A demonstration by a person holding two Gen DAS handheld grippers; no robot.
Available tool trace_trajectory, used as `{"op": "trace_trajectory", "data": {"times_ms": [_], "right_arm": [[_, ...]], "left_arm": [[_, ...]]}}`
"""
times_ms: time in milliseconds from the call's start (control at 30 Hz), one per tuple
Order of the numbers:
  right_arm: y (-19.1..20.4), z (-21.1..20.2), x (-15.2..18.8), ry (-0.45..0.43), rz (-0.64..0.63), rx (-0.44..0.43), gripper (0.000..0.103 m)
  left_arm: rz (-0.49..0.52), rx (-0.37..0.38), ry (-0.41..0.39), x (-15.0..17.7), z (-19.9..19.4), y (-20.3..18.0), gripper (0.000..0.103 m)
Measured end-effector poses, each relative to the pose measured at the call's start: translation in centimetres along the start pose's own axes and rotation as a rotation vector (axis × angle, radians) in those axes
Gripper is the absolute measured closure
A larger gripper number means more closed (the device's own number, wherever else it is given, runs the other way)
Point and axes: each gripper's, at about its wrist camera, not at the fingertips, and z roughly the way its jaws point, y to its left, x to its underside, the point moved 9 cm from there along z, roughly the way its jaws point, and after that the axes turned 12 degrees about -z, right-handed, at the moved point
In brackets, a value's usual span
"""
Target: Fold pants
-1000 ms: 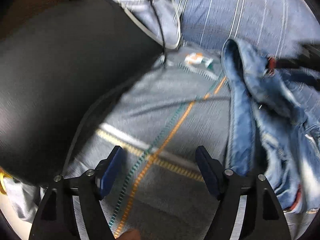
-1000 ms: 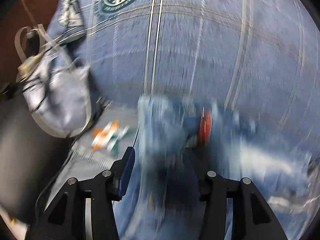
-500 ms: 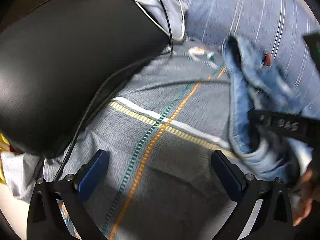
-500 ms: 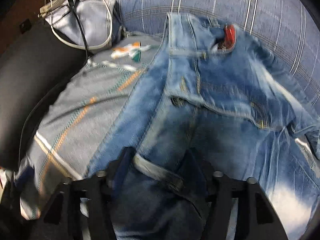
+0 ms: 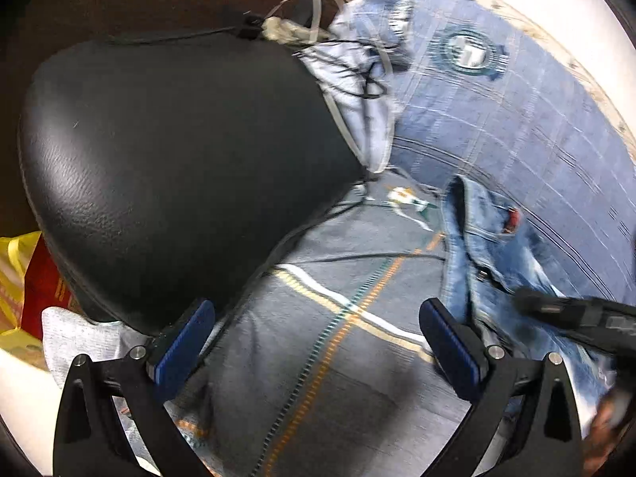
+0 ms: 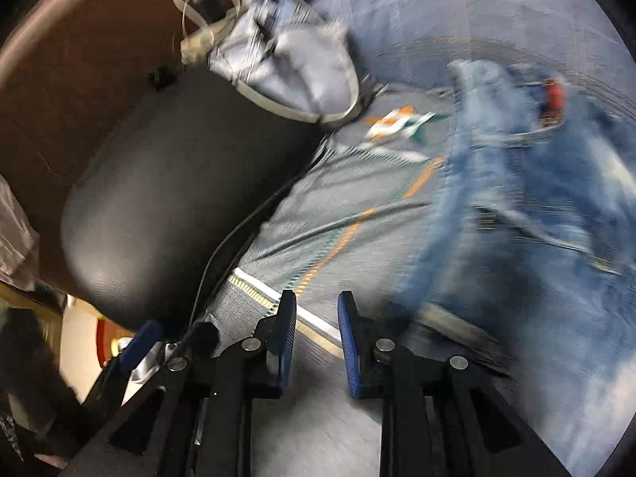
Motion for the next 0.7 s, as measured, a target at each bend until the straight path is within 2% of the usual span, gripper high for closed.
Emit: {"op": "trace_trajectory", "data": {"times_ms": [33, 67, 100, 133, 233, 300, 333, 433, 500, 600, 633, 667, 700], "right_arm": [[-1.3, -1.7, 0.3, -0.024, 0.01, 0.02, 0.068], [-3.2, -3.9, 1.1, -0.051, 0.017, 0.053, 0.054], [-6.1, -7.2, 2.7, -0.093, 0.034, 0.122, 0.041], [-8.4, -9.5, 4.2, -0.12, 0.054, 0.178, 0.038], [-15.2, -14.0, 8.7, -0.134, 0.154, 0.311, 0.036], [-20.6, -17.6, 13.3, -0.137, 0.289, 0.376, 0.036], [-22.0, -18.6, 14.5, -0.134, 0.322, 0.396, 0.036], [-27.5, -23.7, 19.9, -0.132, 0.403, 0.534, 0.036], [-31.2, -26.4, 22.7, -0.134, 0.461, 0.613, 0.034], [-36.0, -28.8, 26.6, -0.165, 0.577, 0.66, 0.033], [-37.0, -29.0, 27.5, -0.174, 0.609, 0.667, 0.033], [-38.2, -29.0, 28.4, -0.18, 0.634, 0.665, 0.033], [-38.8, -28.9, 29.0, -0.182, 0.651, 0.663, 0.033]], "left_arm": [[0.018, 0.017, 0.0, 0.0, 0.2, -0.8, 0.0], [0.044, 0.036, 0.004, 0.5, 0.0, -1.6, 0.0], [0.072, 0.059, 0.01, 1.0, -0.1, -2.5, 0.0], [0.095, 0.074, 0.014, 1.4, 0.0, -3.4, 0.0], [0.166, 0.114, 0.015, 2.5, -0.2, -6.1, 0.0], [0.201, 0.155, 0.031, 3.2, 0.2, -8.4, 0.0], [0.227, 0.165, 0.032, 3.5, 0.5, -9.5, 0.0], [0.339, 0.133, -0.005, 3.9, 1.8, -12.6, 0.0], [0.403, 0.119, 0.038, 5.1, 3.5, -14.3, 0.0], [0.521, 0.108, 0.18, 8.8, 6.2, -16.2, 0.001], [0.573, 0.095, 0.209, 10.1, 6.8, -16.6, 0.014], [0.618, 0.09, 0.221, 11.2, 7.0, -17.0, 0.022], [0.627, 0.101, 0.223, 11.5, 6.8, -17.3, 0.033]]}}
